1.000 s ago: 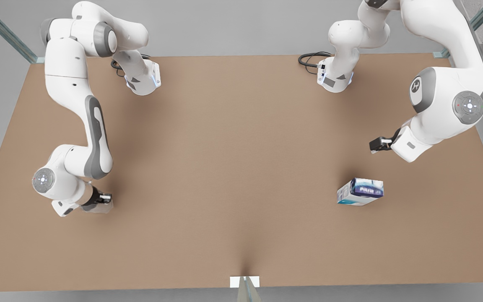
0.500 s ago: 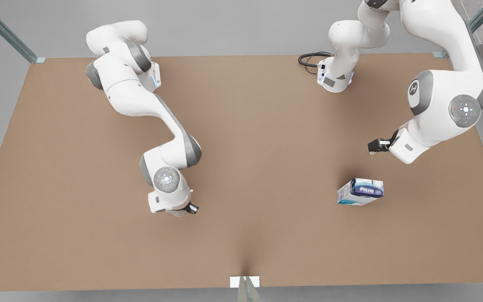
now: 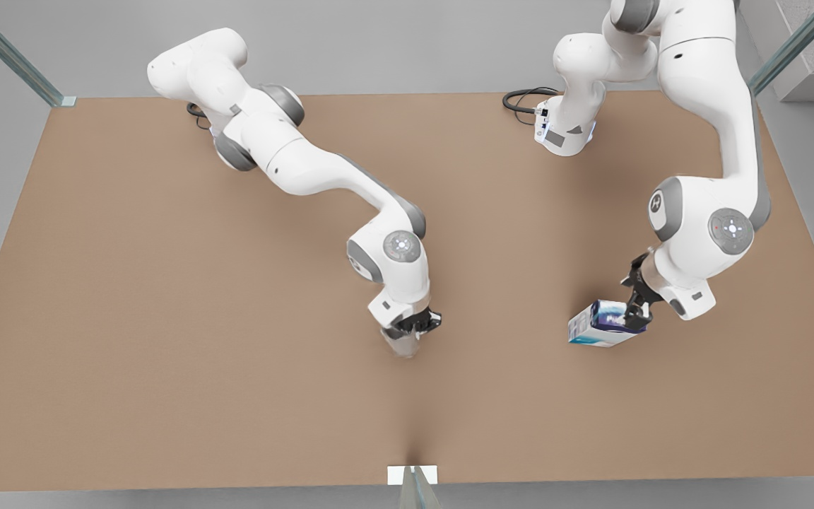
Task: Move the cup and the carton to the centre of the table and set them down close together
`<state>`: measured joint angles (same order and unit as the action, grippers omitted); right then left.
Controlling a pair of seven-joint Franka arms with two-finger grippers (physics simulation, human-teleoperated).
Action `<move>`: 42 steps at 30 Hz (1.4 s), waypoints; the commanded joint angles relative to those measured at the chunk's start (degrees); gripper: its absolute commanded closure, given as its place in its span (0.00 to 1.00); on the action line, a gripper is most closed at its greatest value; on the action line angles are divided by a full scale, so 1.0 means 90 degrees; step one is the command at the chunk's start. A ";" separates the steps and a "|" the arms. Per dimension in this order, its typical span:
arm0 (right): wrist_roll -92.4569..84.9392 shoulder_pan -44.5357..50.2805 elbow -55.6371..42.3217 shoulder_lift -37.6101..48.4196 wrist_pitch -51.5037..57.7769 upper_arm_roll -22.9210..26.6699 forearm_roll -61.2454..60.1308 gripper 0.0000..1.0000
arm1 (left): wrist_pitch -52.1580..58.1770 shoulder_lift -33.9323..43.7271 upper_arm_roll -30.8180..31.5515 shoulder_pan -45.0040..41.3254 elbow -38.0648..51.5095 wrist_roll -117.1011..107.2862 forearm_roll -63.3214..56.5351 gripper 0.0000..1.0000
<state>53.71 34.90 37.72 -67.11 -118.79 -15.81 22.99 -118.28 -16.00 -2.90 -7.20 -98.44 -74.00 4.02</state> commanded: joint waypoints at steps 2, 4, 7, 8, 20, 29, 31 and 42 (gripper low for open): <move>-0.0079 -0.0001 0.0008 -0.0101 -0.0033 -0.0089 0.0033 0.79 | -0.0286 -0.0048 0.0010 0.0000 0.0000 0.0029 0.0032 0.00; -0.0216 0.0087 0.0008 -0.0189 -0.0033 -0.0108 0.0023 0.79 | -0.0306 -0.0087 0.0010 0.0029 0.0029 0.0243 0.0013 0.00; -0.0391 0.0282 0.0037 -0.0219 0.0201 -0.0118 0.0248 0.79 | -0.0208 -0.0272 -0.0039 0.0078 0.0000 0.0488 -0.0017 0.00; -0.0499 0.0390 0.0047 -0.0277 0.0280 -0.0118 0.0355 0.79 | -0.0227 -0.0341 -0.0068 0.0097 0.0000 0.0488 -0.0017 0.00; -0.0597 0.0507 0.0018 -0.0541 0.0045 -0.0196 0.0512 0.00 | -0.0198 -0.0615 -0.0176 0.0215 0.0000 0.0449 -0.0017 0.00; -0.0480 0.0507 -0.0002 -0.0541 -0.0092 -0.0333 0.0512 0.00 | -0.0286 -0.0946 -0.0176 0.0214 0.0000 0.0478 -0.0007 0.00; -0.0304 0.0517 -0.0002 -0.0512 0.0045 -0.0596 0.0502 0.00 | -0.0286 -0.0956 -0.0176 0.0214 0.0010 0.0478 -0.0007 0.12; -0.0255 0.0390 0.0047 -0.0365 -0.0531 -0.0841 0.0492 0.00 | -0.0091 -0.0742 -0.0176 0.0214 0.0088 0.0547 0.0032 0.45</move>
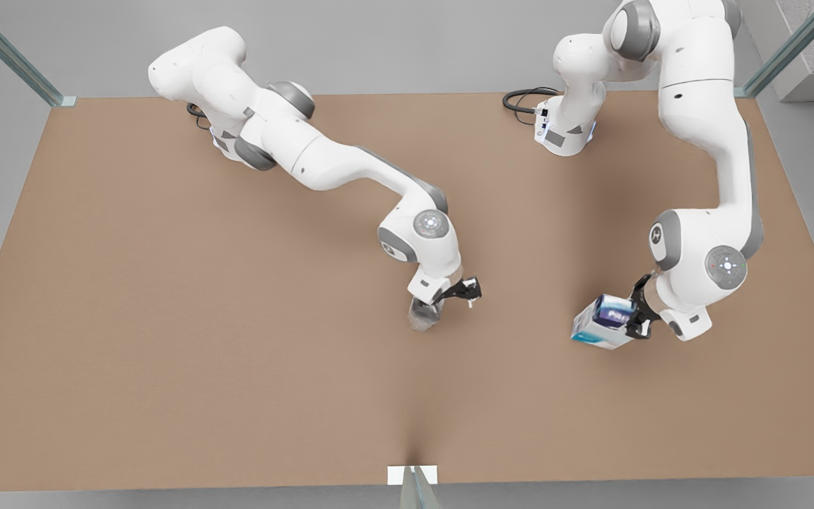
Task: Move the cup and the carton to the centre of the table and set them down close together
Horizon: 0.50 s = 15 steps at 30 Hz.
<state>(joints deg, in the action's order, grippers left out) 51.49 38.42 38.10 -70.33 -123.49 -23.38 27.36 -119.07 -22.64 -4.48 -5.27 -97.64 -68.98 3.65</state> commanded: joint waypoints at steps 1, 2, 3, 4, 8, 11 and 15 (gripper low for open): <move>0.0002 -0.0002 0.0005 0.0002 0.0010 0.0000 -0.0003 0.00 | -0.0003 0.0006 0.0000 0.0000 -0.0001 0.0028 0.0063 0.45; -0.0008 -0.0002 0.0005 0.0012 0.0020 0.0000 -0.0003 0.00 | -0.0003 -0.0004 0.0000 0.0000 0.0038 0.0038 0.0063 0.45; 0.0001 -0.0002 0.0005 0.0031 0.0050 -0.0010 -0.0003 0.00 | -0.0003 -0.0004 0.0000 0.0010 0.0038 0.0096 0.0053 0.45; 0.0002 0.0008 0.0005 0.0041 0.0089 -0.0020 -0.0013 0.00 | -0.0003 0.0026 0.0000 0.0000 0.0038 0.0165 0.0063 0.45; -0.0018 -0.0245 0.0210 0.0665 0.0352 -0.0078 -0.0218 0.00 | 0.1129 0.0894 0.0000 0.0000 -0.0030 0.0975 0.0053 0.45; -0.0028 -0.0675 0.1118 0.1583 0.0577 -0.0088 -0.0481 0.00 | 0.1648 0.1373 0.0058 -0.0508 -0.0235 0.0771 0.0102 0.42; -0.0428 -0.1583 0.2876 0.3009 0.0772 -0.0078 -0.1165 0.00 | 0.1540 0.1432 0.0058 -0.0908 -0.0372 -0.0069 0.0258 0.41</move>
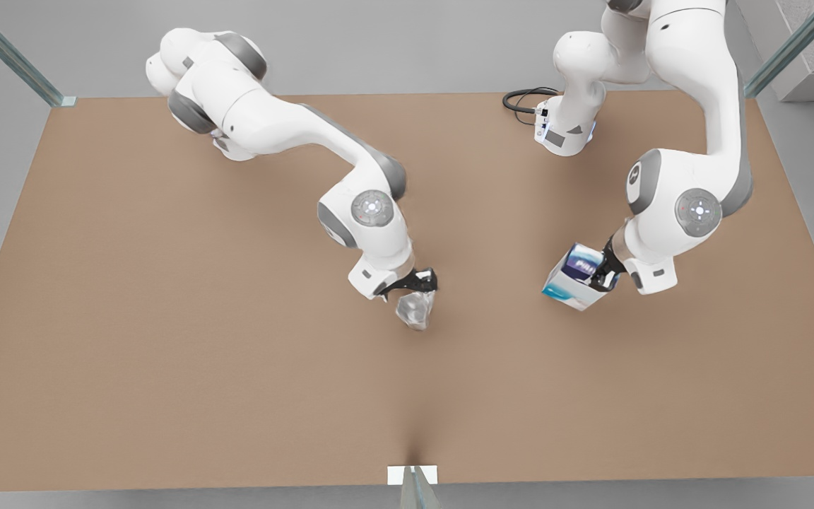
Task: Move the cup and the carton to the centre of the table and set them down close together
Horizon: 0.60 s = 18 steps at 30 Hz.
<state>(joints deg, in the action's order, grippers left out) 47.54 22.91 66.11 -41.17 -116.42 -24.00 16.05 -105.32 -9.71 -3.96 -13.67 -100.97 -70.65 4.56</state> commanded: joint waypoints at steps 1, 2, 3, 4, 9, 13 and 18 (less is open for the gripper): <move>-0.0018 -0.0152 0.0271 0.0238 0.0026 0.0000 -0.0035 0.00 | -0.0006 0.0004 0.0000 -0.0121 -0.0011 -0.0118 0.0235 0.41; -0.0018 -0.0475 0.0798 0.0697 0.0036 0.0000 -0.0055 0.00 | -0.0055 0.0014 0.0000 -0.0288 -0.0080 -0.0363 0.0353 0.41; -0.0183 -0.0738 0.1140 0.1058 0.0143 0.0000 -0.0171 0.00 | -0.0211 0.0141 0.0000 -0.0512 -0.0304 -0.0568 0.0431 0.41; -0.1150 -0.1051 0.1521 0.1556 0.0484 0.0234 -0.0894 0.00 | -0.0241 0.0268 0.0000 -0.0854 -0.0382 -0.0802 0.0499 0.41; -0.3143 -0.1784 0.3123 0.3178 0.1070 0.1592 -0.1656 0.00 | -0.0006 0.0336 0.0147 -0.2270 -0.0461 -0.2335 0.0743 0.41; -0.4520 -0.2281 0.3406 0.3393 0.1286 0.2247 -0.2028 0.00 | -0.0338 -0.0093 0.0401 -0.2788 -0.0382 -0.2756 0.1056 0.40; -0.4442 -0.2311 0.1912 0.3812 0.3317 0.2803 -0.2037 0.00 | -0.1129 -0.0504 0.0401 -0.3149 -0.0460 -0.2717 0.1163 0.40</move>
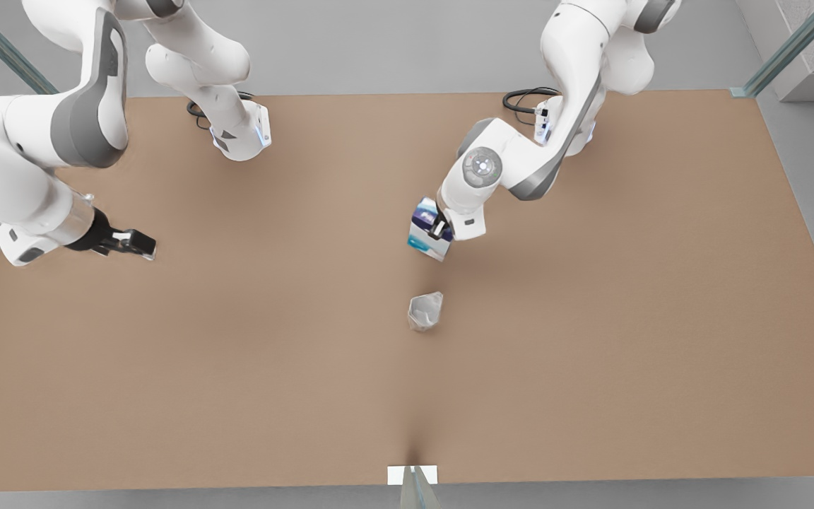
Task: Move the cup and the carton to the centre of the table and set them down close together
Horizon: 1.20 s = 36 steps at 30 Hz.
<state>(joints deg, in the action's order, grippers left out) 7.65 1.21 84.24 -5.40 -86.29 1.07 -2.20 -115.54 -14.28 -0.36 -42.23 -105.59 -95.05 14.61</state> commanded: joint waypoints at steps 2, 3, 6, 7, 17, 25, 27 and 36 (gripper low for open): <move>0.0019 0.0081 0.0660 0.0483 -0.0304 -0.0050 0.0020 0.00 | -0.0014 -0.0132 -0.0009 -0.0014 -0.0026 0.0024 0.0037 0.40; 0.0019 0.0140 0.0679 0.0444 -0.0353 0.0008 0.0020 0.00 | -0.0082 -0.0219 -0.0009 -0.0014 -0.0026 0.0034 0.0027 0.40; 0.0038 0.0120 0.0660 0.0258 -0.0744 0.0008 0.0059 0.00 | -0.0531 -0.0278 -0.0009 -0.0112 -0.0231 0.0043 0.0027 0.40; 0.0097 0.0091 0.0650 0.0239 -0.0851 0.0018 0.0040 0.00 | -0.0648 -0.0278 -0.0009 -0.0132 -0.0289 0.0043 0.0027 0.40; 0.0312 0.0091 0.0719 0.0141 -0.1066 0.0018 0.0050 0.00 | -0.0678 -0.0298 -0.0038 -0.0122 -0.0290 0.0082 0.0027 0.00; 0.0312 0.0091 0.0660 0.0073 -0.1154 0.0018 0.0040 0.00 | -0.0668 -0.0142 -0.0214 0.1098 -0.0123 0.2141 -0.0588 0.00; 0.0312 0.0081 0.0679 0.0083 -0.1174 0.0018 0.0040 0.00 | 0.0257 0.0132 -0.0497 0.1810 0.0247 0.4734 -0.0725 0.00; 0.0312 0.0081 0.0670 0.0073 -0.1174 0.0038 0.0020 0.00 | 0.3453 0.0386 -0.0937 0.2974 0.2328 0.9584 -0.1272 0.00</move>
<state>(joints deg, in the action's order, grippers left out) 10.46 1.93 90.18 -4.75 -96.86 1.41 -2.02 -84.53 -10.90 -8.78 -15.54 -84.64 -8.84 3.75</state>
